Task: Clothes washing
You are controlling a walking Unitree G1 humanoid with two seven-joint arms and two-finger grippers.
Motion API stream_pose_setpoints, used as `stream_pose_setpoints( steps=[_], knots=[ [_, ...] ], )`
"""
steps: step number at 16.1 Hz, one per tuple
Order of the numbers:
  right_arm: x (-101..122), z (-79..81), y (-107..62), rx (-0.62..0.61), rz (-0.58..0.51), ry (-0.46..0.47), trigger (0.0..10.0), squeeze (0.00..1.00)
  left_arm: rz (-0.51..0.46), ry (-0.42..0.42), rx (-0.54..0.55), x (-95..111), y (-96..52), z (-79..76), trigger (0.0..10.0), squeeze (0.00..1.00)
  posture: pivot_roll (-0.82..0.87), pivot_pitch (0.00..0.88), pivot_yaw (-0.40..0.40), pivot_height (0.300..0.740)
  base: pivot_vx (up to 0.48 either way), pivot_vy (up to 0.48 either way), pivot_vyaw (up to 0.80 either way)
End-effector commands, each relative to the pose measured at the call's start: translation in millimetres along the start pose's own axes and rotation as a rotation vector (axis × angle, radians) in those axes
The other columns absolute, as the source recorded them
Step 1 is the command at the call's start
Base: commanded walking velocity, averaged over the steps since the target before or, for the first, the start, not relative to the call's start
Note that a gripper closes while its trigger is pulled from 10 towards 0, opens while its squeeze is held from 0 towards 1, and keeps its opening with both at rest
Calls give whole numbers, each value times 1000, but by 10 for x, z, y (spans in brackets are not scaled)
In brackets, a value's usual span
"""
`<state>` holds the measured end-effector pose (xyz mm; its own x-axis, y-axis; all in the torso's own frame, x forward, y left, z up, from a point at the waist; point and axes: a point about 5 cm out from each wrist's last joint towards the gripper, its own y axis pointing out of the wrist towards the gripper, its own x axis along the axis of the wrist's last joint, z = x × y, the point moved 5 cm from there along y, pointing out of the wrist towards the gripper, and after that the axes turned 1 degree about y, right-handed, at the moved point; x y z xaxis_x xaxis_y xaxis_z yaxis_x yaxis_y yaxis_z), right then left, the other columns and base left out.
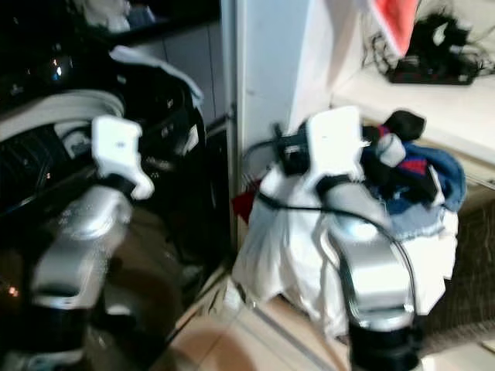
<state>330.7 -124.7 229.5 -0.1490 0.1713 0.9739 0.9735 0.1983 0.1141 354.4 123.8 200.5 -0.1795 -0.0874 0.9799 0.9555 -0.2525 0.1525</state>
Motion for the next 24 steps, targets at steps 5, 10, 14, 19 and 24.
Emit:
stream_pose_setpoints(
  steps=[5,10,14,19,24],
  knots=[
    [20,-73,-5,-23,-6,-8,10000,0,-13,-5,-17,51,16,-60,10000,0,-6,0,21,740,272,0,0],
    [23,-73,2,-24,-7,-5,10000,0,-14,-3,-9,63,24,-34,10000,0,-3,0,21,740,272,0,0],
    [29,-72,5,-24,-9,-6,10000,0,-14,-1,-10,66,25,-30,10000,0,-4,0,24,740,274,0,0],
    [36,-84,4,-30,-13,-7,10000,0,-14,-2,-15,69,36,-37,10000,0,-8,0,29,740,272,0,0],
    [43,-91,-1,-31,-13,-9,10000,0,-12,-3,-19,62,36,-50,10000,0,-8,0,29,740,271,0,0]
  ],
)
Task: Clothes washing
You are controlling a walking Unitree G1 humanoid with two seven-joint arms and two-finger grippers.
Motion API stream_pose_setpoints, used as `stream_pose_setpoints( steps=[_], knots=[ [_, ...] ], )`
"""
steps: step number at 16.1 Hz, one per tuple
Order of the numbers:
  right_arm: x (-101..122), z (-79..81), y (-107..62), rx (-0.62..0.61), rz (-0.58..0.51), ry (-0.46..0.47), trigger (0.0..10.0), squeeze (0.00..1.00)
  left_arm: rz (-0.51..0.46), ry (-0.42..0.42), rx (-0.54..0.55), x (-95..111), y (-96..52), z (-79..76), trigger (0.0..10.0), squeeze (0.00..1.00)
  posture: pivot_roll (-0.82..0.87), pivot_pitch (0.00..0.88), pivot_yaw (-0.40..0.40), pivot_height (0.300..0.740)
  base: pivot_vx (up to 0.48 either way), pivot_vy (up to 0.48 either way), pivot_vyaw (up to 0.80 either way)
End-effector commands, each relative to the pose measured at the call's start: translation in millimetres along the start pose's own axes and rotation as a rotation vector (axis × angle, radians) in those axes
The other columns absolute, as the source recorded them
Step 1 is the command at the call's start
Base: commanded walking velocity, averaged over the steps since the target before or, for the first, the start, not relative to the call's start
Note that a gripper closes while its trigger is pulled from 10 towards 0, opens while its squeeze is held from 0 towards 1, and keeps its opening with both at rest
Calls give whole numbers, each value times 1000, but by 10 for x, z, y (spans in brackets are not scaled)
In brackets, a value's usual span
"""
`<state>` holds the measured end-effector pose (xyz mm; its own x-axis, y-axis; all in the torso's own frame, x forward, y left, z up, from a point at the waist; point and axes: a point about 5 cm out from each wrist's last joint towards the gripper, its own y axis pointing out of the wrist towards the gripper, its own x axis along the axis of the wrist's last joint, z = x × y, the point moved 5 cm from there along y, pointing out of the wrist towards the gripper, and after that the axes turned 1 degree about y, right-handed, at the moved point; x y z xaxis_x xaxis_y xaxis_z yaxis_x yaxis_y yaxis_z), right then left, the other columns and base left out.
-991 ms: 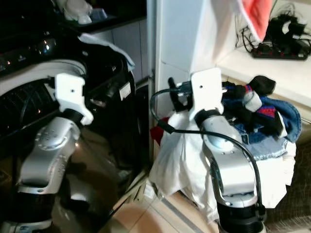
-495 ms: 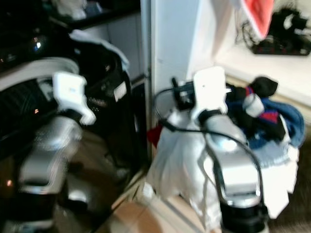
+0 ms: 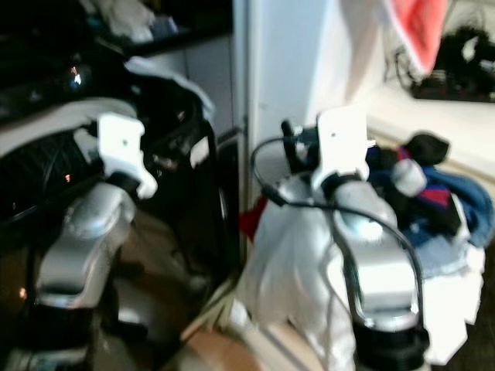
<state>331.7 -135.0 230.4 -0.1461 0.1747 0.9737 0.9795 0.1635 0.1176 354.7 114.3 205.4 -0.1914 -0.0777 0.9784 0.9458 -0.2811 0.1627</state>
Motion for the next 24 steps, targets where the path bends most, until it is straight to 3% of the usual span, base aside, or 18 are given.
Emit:
stream_pose_setpoints(
  steps=[1,4,5,7,8,9,10,12,14,16,18,21,24],
  knots=[
    [54,12,9,4,-17,-7,10000,0,2,3,10,5,2,34,10000,0,-8,0,29,740,270,0,0],
    [95,33,9,52,6,-30,10000,0,10,-10,-53,1,-6,-20,10000,0,-13,0,31,740,0,0,0],
    [140,16,4,85,12,-36,10000,0,8,17,-123,11,-19,-81,10000,0,-13,0,31,740,0,0,0],
    [158,-61,-25,151,68,-69,10000,0,7,23,-216,46,-46,-144,10000,0,-23,0,34,740,0,0,0],
    [190,-191,-82,193,95,-121,10000,0,5,26,-263,70,-59,-163,10000,0,-23,0,34,740,0,0,0],
    [234,-320,-128,204,106,-148,10000,318,1,10,-296,94,-71,-180,10000,0,-23,0,34,740,0,0,0],
    [354,-540,-222,215,112,-149,10000,1000,-5,-30,-369,139,-102,-252,10000,0,-34,0,38,740,0,0,0],
    [428,-661,-305,226,118,-165,10000,1000,-17,-13,-414,164,-133,-305,10000,0,-41,0,43,740,0,0,0],
    [420,-808,-519,273,213,-193,10000,1000,4,-10,-451,121,-162,-362,10000,0,-48,0,47,740,0,0,0],
    [435,-882,-732,341,258,-150,10000,1000,13,-51,-510,125,-221,-429,10000,0,-57,0,51,740,0,0,0],
    [385,-1177,-943,287,312,-104,10000,1000,38,-135,-658,133,-361,-602,10000,0,-73,0,64,740,0,0,0],
    [264,-1364,-960,196,327,-139,10000,1000,56,-141,-712,109,-405,-690,10000,0,-83,0,73,740,0,0,0],
    [201,-1406,-916,159,277,-83,10000,1000,61,-155,-721,107,-413,-713,10000,0,-80,0,70,740,0,0,0]
  ],
)
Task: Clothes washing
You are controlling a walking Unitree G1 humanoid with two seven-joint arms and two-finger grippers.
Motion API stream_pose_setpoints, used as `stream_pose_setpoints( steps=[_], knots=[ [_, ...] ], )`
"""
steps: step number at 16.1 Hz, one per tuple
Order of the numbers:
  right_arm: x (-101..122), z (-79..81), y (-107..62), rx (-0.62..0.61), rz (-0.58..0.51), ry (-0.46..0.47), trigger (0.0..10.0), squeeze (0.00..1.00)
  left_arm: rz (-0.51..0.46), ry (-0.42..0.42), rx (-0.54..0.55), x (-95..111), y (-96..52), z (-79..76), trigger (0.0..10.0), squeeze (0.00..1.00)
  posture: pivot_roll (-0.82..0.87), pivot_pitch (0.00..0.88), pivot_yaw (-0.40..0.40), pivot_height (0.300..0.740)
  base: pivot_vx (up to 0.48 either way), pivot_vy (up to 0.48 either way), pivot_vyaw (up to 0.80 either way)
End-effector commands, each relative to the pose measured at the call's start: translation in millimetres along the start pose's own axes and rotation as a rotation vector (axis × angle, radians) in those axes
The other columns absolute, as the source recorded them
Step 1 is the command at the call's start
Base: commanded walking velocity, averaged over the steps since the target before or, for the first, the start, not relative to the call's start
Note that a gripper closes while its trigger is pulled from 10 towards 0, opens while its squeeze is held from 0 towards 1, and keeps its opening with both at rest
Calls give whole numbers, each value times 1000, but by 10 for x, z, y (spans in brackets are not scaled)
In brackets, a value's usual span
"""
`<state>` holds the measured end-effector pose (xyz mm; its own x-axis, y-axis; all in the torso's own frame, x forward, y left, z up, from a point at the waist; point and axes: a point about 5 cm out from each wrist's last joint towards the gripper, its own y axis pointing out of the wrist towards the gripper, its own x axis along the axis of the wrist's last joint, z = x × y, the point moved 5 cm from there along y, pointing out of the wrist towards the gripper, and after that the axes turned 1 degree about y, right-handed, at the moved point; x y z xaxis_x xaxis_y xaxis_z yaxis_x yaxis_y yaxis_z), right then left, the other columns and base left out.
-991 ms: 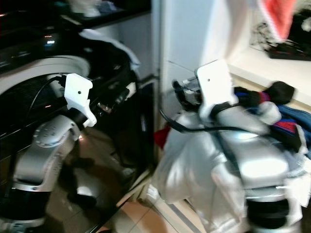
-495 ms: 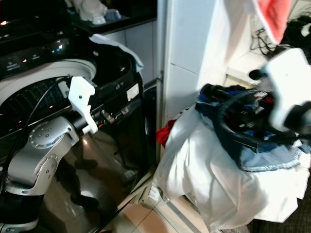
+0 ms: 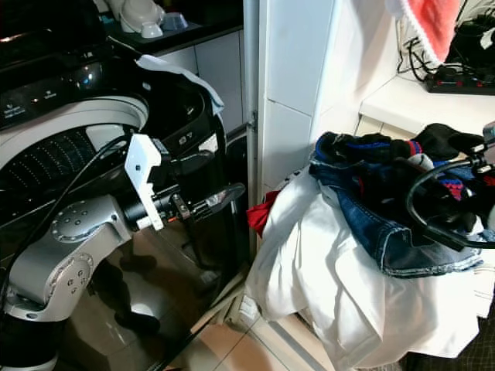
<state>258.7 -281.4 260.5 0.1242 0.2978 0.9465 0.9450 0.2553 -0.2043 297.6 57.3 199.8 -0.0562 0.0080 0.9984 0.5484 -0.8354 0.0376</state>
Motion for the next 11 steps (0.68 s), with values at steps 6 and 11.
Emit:
stream_pose_setpoints(
  steps=[6,11],
  knots=[
    [-199,-152,147,-99,19,47,10000,0,36,-16,-48,-47,-66,-93,10000,0,-49,0,48,740,0,0,0],
    [-279,16,168,11,53,59,0,0,36,-13,8,-40,-69,-1,10000,0,-41,0,40,740,0,0,0]
  ],
)
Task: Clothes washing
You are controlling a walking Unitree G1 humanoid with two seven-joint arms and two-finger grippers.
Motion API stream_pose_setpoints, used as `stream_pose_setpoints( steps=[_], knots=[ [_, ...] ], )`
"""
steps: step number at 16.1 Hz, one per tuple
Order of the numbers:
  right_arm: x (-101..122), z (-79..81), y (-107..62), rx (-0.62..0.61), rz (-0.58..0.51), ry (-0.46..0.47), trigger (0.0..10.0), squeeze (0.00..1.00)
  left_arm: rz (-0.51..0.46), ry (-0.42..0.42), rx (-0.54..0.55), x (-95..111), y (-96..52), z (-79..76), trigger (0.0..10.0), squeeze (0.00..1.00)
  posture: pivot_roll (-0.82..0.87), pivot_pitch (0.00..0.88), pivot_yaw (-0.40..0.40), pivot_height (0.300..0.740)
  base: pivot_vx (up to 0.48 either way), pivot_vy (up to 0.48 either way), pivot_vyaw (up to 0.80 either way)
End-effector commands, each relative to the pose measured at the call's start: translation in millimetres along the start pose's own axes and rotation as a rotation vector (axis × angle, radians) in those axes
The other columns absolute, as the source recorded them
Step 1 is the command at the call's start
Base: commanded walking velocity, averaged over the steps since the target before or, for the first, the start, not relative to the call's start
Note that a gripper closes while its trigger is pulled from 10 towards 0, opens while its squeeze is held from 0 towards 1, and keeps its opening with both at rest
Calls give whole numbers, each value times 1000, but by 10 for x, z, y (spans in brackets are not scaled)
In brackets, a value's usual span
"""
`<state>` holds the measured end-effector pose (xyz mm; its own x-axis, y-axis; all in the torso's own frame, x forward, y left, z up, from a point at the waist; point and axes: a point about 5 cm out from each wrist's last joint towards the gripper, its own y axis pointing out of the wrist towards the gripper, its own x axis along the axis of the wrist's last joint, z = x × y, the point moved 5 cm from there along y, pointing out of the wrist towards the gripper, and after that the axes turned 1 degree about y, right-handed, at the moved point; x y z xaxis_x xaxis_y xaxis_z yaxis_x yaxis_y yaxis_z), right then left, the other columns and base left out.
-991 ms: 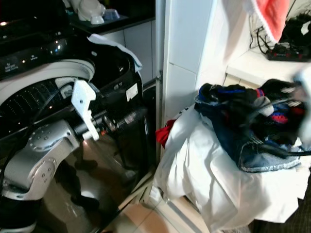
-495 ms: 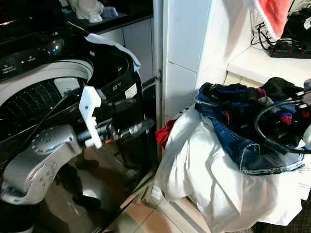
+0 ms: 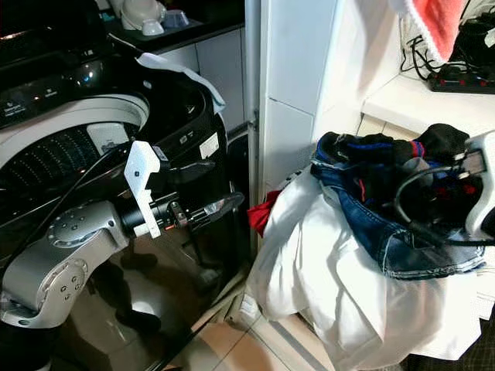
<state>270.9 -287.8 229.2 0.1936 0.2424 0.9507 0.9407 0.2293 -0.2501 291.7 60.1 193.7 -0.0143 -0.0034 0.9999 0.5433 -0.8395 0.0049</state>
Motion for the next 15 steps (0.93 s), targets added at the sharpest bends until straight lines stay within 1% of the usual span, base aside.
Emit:
stream_pose_setpoints(
  steps=[1,9,11,15],
  knots=[
    [1,48,-3,34,11,-4,0,0,4,15,16,15,-11,35,10000,0,-41,0,40,740,0,0,0],
    [6,90,-35,78,19,14,0,0,8,17,27,0,8,38,10000,0,-44,0,36,740,0,0,0],
    [-2,132,-39,102,18,20,0,0,12,24,46,-11,4,57,10000,0,-43,0,35,740,0,0,0],
    [3,139,-43,105,15,29,0,0,16,28,58,-16,5,73,10000,0,-43,0,36,740,0,0,0]
  ],
)
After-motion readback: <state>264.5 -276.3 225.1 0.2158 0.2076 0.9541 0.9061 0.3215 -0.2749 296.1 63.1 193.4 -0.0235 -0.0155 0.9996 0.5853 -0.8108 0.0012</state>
